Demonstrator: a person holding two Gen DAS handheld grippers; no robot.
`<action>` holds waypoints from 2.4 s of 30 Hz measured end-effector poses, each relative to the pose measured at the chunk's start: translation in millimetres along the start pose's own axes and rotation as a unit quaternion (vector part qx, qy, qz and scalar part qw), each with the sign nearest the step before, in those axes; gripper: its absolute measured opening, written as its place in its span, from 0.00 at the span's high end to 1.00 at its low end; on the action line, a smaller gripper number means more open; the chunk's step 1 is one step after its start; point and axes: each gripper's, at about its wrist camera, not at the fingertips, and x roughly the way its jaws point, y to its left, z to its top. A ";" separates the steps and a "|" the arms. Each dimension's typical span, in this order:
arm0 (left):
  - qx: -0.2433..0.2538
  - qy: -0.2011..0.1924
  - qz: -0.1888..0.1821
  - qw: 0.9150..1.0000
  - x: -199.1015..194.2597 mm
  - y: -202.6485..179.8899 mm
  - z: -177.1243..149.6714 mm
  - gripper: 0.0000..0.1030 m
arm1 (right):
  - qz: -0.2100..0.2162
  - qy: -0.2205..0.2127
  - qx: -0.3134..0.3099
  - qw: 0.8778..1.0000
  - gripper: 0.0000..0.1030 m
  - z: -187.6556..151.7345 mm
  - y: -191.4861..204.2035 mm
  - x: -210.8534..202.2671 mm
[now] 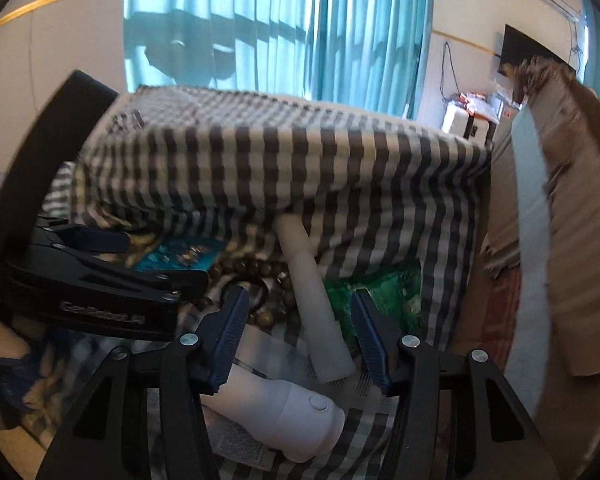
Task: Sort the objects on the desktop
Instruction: 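Grasp the blue amoxicillin blister pack with the left tool while the right tool grasps the white tube, then lift the blister pack and white tube and carry them over the cardboard box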
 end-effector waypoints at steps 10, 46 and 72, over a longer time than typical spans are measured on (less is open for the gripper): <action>-0.004 0.055 0.008 0.998 22.3 -1.9 -0.1 0.00 | -0.027 0.027 0.006 0.999 0.53 -11.9 -10.7 24.8; 0.036 -0.147 0.032 0.988 -96.1 -28.4 11.3 0.31 | 0.077 -0.078 0.054 0.993 0.88 -16.2 -37.5 -90.2; 0.054 -0.336 0.031 0.940 -231.5 -95.7 -18.1 0.31 | 0.027 -0.215 0.053 0.975 0.88 10.2 -54.6 -212.9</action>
